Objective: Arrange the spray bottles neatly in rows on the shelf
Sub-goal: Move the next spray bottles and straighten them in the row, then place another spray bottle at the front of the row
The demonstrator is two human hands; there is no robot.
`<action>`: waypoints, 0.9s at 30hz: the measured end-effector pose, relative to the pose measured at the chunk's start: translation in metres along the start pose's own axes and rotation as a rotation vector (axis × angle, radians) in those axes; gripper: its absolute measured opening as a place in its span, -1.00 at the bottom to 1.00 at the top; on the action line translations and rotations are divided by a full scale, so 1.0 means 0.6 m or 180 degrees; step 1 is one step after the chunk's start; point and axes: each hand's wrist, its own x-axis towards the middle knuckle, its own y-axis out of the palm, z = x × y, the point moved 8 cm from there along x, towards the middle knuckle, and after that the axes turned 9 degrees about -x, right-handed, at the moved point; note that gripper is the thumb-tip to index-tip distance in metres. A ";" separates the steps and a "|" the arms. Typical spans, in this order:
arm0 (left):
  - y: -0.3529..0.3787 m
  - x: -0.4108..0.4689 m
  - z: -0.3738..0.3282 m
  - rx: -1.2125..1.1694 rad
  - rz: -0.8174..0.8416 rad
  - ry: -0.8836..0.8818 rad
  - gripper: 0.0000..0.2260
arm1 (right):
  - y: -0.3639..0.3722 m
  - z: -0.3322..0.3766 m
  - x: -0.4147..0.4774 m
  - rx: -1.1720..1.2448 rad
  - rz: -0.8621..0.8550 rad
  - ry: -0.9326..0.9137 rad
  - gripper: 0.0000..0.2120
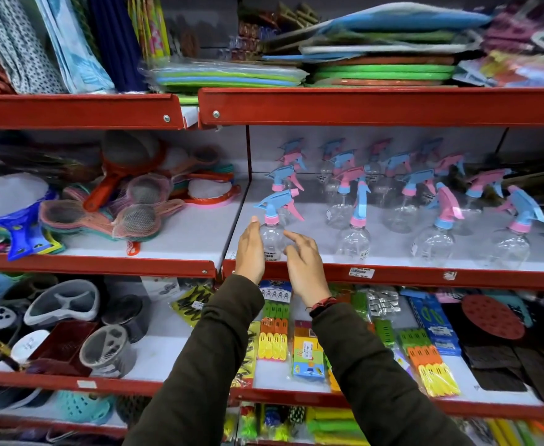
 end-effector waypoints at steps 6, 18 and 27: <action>0.000 -0.076 -0.032 -0.0071 -0.0805 0.0812 -0.59 | -0.087 -0.031 -0.035 0.0581 -0.0848 -0.0020 -0.65; 0.249 -0.117 0.023 0.0455 0.0269 0.0283 -0.62 | -0.212 -0.137 0.051 0.0272 -0.0415 0.0579 -0.59; 0.280 -0.101 0.028 0.0200 0.0027 0.0012 -0.54 | -0.235 -0.146 0.037 0.0044 -0.0147 0.0436 -0.59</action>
